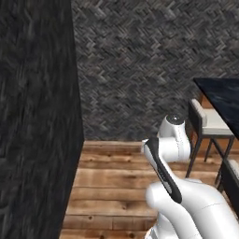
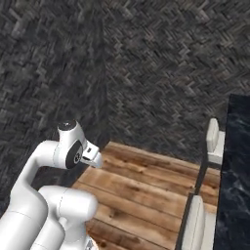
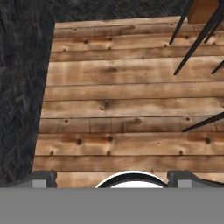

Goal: Four empty soda cans are scattered around the kitchen. Gather all the cans and cluster them next to the stove for recycling.

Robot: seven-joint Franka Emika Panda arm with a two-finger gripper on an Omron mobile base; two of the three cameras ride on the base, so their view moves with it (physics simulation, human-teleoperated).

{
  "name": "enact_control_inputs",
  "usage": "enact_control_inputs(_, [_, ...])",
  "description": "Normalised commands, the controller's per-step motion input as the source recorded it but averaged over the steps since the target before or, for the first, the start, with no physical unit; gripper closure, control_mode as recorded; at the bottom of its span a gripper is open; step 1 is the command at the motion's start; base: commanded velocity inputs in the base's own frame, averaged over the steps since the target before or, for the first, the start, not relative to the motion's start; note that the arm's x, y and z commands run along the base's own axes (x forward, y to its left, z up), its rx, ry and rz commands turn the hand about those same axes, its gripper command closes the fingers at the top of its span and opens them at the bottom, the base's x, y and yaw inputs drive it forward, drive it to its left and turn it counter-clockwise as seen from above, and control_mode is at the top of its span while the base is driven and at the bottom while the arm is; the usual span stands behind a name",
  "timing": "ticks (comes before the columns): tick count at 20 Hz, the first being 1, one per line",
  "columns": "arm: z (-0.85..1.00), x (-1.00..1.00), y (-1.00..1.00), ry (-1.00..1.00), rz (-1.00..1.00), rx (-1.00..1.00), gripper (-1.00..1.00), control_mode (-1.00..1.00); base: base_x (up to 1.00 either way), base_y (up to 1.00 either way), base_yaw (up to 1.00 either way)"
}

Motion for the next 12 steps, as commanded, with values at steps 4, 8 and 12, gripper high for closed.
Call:
enact_control_inputs(4, [0.00,0.00,0.00,0.00,0.00,0.00,-1.00,1.00,0.55,0.06,-0.17])
enact_control_inputs(8, [0.00,0.00,0.00,0.00,0.00,0.00,-1.00,1.00,0.41,0.21,-0.45])
enact_control_inputs(12, [0.00,0.00,0.00,0.00,0.00,0.00,-1.00,1.00,0.33,0.27,-0.60])
